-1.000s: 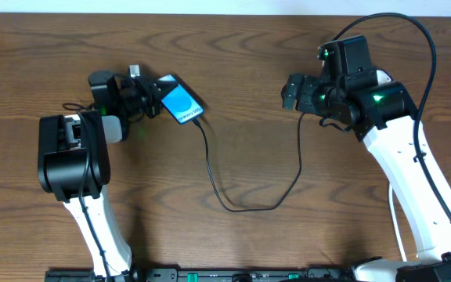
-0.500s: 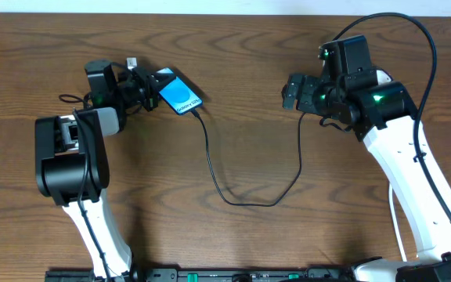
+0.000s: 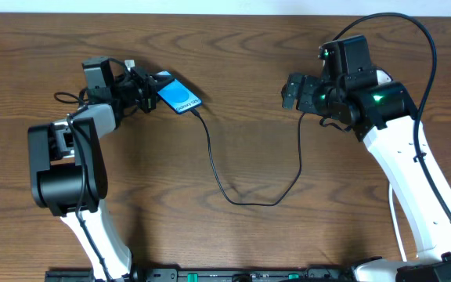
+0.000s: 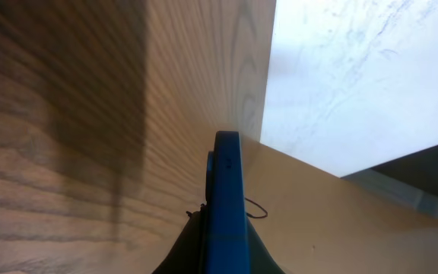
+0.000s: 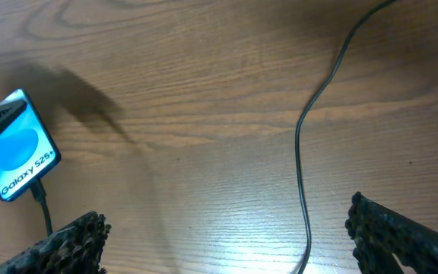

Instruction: Plug charger to phone and switch on socket

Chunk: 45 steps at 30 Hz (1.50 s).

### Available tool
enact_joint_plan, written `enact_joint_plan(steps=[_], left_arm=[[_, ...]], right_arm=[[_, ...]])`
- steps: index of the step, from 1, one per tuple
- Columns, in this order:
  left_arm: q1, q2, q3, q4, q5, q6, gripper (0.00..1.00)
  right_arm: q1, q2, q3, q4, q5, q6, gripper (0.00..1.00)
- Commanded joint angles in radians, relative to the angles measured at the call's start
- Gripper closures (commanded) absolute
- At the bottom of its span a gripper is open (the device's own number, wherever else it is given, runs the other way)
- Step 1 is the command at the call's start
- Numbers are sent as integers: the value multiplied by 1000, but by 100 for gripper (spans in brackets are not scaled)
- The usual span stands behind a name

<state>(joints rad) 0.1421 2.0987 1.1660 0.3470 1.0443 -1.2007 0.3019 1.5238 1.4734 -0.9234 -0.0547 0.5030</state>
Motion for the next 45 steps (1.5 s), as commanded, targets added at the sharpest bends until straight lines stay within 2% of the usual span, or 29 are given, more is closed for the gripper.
enact_joint_plan(steps=[1,7,14,21,28,32,39,45], left_arm=[[4,-55,31,-64,-10,95,93],[4,-62,31,-167,-17,189,93],[2,-62,31,-331,-109,333,93],[2,-62,31,-423,-167,410,93],[2,-62,31,-498,-201,549,93],[2,-62,31,-508,-209,573,93],[2,-62,31,-587,-328,624,93],[2,-62,31,-598,-340,643,93]], right_arm=[[6,-16,11,0,12,-11,1],[6,-16,11,0,11,-11,1],[6,-16,11,3,12,-11,1],[6,-16,11,7,12,-11,1],[6,-16,11,8,11,-11,1],[7,-16,11,8,11,-11,1],[7,-16,11,8,11,-11,1],[8,-16,11,7,11,-11,1]])
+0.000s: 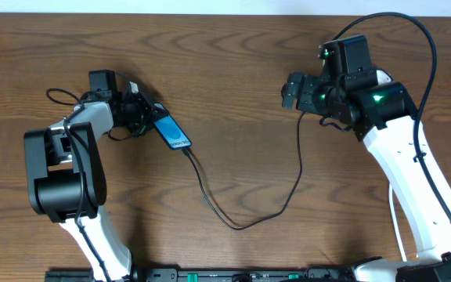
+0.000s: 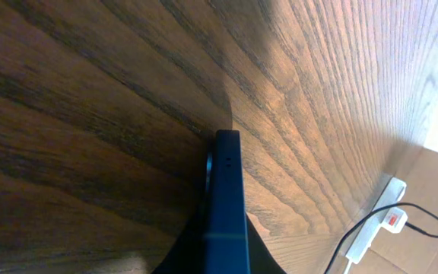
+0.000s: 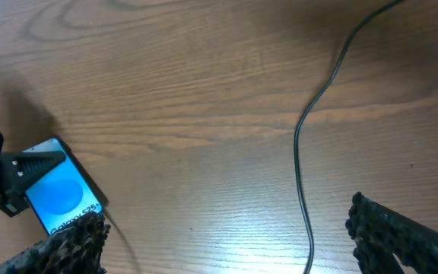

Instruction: Plug charger to phone and switch on socket

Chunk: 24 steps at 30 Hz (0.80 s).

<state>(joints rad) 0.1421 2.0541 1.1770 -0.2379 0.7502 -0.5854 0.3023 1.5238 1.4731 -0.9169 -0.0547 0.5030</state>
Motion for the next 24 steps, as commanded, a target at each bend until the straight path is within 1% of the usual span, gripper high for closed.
enact_joint_plan(steps=[1,12,24], left_arm=[[2,-18,20,-14,-47,29,93],[2,-18,20,-98,-158,66,93],[2,-18,20,-99,-161,73,92]], right_arm=[[7,-16,11,1,11,-11,1],[11,-16,11,1,11,-11,1],[14,-16,11,0,12,-11,1]])
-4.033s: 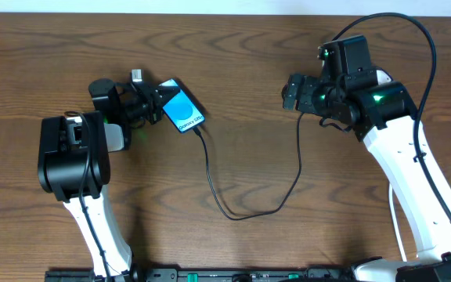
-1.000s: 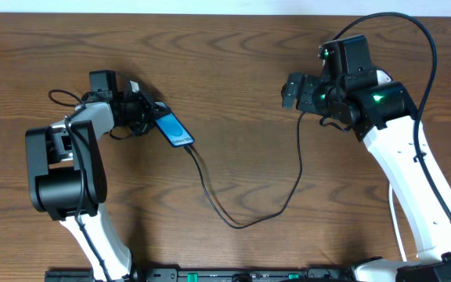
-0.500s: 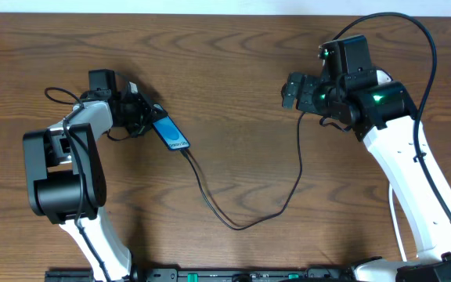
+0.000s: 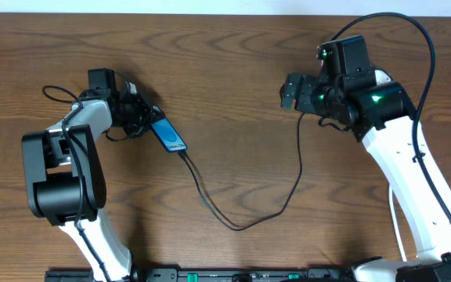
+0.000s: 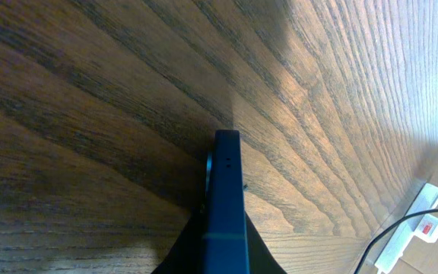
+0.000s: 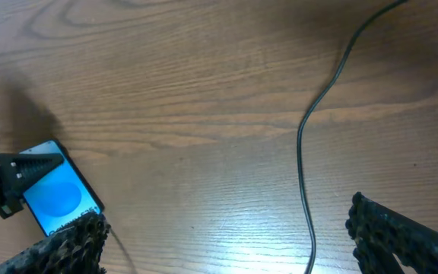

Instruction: Plug charger to phone and switch on socket

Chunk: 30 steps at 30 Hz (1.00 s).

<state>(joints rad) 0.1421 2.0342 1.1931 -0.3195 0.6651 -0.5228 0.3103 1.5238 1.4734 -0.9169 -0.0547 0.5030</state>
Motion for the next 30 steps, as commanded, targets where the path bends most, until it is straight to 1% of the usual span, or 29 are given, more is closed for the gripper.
enact_joint_plan(steps=[1,9,11,15,22,23,25,30], left_arm=[[2,2,4,-17,-76,11,92],[2,2,4,-20,-76,11,91],[2,2,4,-20,-76,11,86],[2,2,4,-21,-76,11,83],[2,2,4,-21,-79,11,83],[2,2,4,-21,-82,11,79],[2,2,4,-28,-94,11,78],[2,2,4,-61,-137,11,70]], right_arm=[[6,-16,11,0,12,-11,1],[6,-16,11,0,12,-11,1],[6,-16,11,0,12,-11,1],[6,-16,11,0,11,-11,1],[6,-16,11,0,11,-11,1],[6,-16,11,0,11,-11,1],[6,-16,11,0,11,-11,1],[6,-16,11,0,11,-11,1]])
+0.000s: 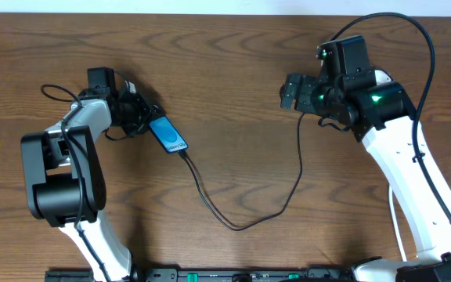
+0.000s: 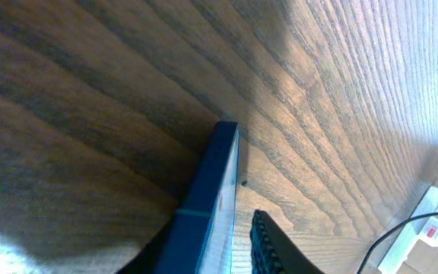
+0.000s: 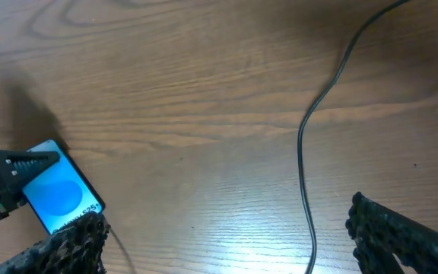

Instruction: Plug charger to phone and switch on socket

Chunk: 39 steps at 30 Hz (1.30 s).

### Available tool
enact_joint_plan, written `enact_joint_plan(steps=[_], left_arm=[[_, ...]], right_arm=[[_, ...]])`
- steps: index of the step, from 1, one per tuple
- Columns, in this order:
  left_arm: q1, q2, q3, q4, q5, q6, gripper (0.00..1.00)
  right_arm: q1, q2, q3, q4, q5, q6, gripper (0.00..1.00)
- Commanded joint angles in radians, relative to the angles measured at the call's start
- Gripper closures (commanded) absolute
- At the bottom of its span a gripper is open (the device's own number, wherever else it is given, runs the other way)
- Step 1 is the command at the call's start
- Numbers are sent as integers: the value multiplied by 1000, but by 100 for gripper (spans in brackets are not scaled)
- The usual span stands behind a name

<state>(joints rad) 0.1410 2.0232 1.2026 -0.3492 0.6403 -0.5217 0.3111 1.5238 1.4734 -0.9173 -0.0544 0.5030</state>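
The blue phone [image 1: 168, 135] lies left of the table's middle, screen up, with the black charger cable [image 1: 233, 225] plugged into its lower end. My left gripper [image 1: 142, 121] is open at the phone's upper end. In the left wrist view the phone's edge [image 2: 204, 196] leans against one side, and the other finger [image 2: 268, 245] stands apart from it. The white socket strip [image 2: 424, 207] with a red switch [image 2: 434, 226] shows at that view's lower right. My right gripper [image 1: 291, 91] hangs open above the cable [image 3: 305, 152], holding nothing.
The cable loops from the phone down the middle and up toward the right arm [image 1: 382, 117]. The phone [image 3: 55, 194] also shows at the right wrist view's lower left. The wood table [image 1: 233, 47] fills the overhead view; the socket strip is out of that view.
My left gripper has opened: one finger now stands off the phone, which has tipped against the other side. The phone sits about where it was. The right arm has not moved.
My left gripper first held the phone, cable plugged in, edge-on at the upper left. Later it held it lower and further left, near the table. By now the fingers have let go. The right gripper stayed open in place throughout.
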Motion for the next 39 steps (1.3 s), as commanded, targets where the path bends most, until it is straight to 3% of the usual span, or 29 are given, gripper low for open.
enact_joint_plan(steps=[1,12,23,39], left_arm=[[3,13,-5,-35,-114,10,70],[3,13,-5,-39,-115,10,54],[3,13,-5,-43,-115,10,27],[3,13,-5,-87,-164,10,22]], right_arm=[[5,-16,11,1,11,-11,1],[5,-16,11,0,11,-11,1],[5,-16,11,-1,11,-11,1],[5,-16,11,-3,11,-11,1]])
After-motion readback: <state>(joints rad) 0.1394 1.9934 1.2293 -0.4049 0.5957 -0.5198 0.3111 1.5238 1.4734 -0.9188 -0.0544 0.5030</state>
